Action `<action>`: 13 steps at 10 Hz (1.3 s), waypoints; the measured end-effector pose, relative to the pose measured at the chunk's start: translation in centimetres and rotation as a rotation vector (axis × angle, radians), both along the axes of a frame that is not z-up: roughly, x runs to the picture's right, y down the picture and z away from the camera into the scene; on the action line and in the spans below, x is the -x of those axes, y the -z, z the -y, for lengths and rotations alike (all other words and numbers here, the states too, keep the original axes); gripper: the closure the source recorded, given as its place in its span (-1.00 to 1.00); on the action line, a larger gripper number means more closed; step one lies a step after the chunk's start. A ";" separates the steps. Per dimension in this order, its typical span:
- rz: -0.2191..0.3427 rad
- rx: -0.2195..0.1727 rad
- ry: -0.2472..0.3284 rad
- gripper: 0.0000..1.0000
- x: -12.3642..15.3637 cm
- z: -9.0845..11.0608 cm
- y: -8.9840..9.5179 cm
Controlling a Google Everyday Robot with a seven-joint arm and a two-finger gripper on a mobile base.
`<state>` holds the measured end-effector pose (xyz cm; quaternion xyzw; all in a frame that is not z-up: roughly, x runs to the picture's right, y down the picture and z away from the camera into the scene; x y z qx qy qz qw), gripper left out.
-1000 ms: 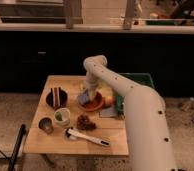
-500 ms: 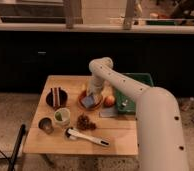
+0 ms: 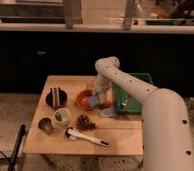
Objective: Wipe red bowl with sponge
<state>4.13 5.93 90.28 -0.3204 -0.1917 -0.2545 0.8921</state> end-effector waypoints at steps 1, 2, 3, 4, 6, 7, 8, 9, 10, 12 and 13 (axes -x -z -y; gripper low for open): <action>-0.014 -0.013 -0.010 1.00 -0.1 0.9 -0.5; -0.022 -0.022 -0.017 1.00 -0.2 1.5 -0.8; -0.030 -0.031 -0.024 1.00 -0.3 2.0 -1.2; -0.036 -0.040 -0.031 1.00 -0.3 2.6 -1.6; -0.038 -0.049 -0.040 1.00 0.3 3.3 -2.8; -0.031 -0.050 -0.042 1.00 0.9 3.4 -3.3; -0.027 -0.048 -0.043 1.00 1.2 3.3 -3.8; -0.019 -0.046 -0.044 1.00 1.6 3.2 -4.2; -0.007 -0.043 -0.037 1.00 2.3 3.0 -4.5; 0.033 -0.030 -0.006 1.00 4.6 2.5 -5.0; 0.054 -0.017 0.016 1.00 5.4 2.1 -5.0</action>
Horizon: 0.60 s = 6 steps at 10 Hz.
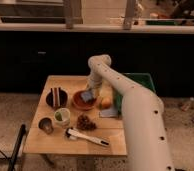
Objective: Wipe red bowl with sponge
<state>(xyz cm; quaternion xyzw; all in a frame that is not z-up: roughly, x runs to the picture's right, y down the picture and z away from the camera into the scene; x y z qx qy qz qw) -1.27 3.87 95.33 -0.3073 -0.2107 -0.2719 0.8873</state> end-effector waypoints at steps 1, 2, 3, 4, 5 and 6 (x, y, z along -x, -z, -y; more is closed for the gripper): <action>0.012 0.008 0.015 1.00 0.6 -0.3 0.0; 0.031 0.015 0.035 1.00 1.5 -0.7 0.1; 0.048 0.017 0.048 1.00 1.9 -0.9 0.4; 0.057 0.017 0.060 1.00 1.7 -1.0 0.8; 0.069 0.017 0.073 1.00 1.8 -1.2 1.3; 0.088 0.011 0.087 1.00 2.4 -1.2 2.0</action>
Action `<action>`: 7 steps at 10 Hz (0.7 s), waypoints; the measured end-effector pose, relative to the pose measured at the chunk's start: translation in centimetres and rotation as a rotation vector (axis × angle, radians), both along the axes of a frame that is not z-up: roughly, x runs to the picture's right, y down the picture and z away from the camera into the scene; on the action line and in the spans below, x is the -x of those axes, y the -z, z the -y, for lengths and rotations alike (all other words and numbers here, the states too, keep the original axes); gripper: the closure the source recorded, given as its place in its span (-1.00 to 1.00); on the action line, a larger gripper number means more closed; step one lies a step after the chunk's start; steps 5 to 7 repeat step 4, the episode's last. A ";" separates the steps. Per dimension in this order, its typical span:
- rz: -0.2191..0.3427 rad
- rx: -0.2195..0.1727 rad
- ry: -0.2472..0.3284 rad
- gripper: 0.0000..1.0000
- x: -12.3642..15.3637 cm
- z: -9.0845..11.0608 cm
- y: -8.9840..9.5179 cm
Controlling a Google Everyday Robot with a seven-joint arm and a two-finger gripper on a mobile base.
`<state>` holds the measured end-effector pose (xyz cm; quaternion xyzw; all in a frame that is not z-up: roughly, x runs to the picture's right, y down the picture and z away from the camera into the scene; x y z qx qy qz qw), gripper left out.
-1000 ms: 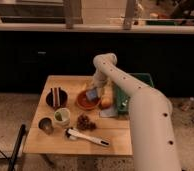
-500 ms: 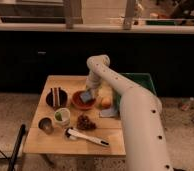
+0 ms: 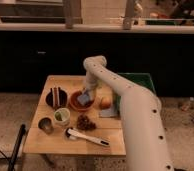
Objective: Wipe red bowl with sponge
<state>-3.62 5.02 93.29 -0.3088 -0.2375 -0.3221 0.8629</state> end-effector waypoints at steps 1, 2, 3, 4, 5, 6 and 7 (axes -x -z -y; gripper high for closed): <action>0.013 0.001 0.014 1.00 0.4 -0.3 0.4; 0.025 0.005 0.029 1.00 0.6 -0.6 0.9; 0.027 0.021 0.048 1.00 0.5 -1.3 1.4; 0.031 0.040 0.071 1.00 0.6 -2.1 1.8; 0.031 0.040 0.071 1.00 0.6 -2.1 1.8; 0.031 0.040 0.071 1.00 0.6 -2.1 1.8; 0.031 0.040 0.071 1.00 0.6 -2.1 1.8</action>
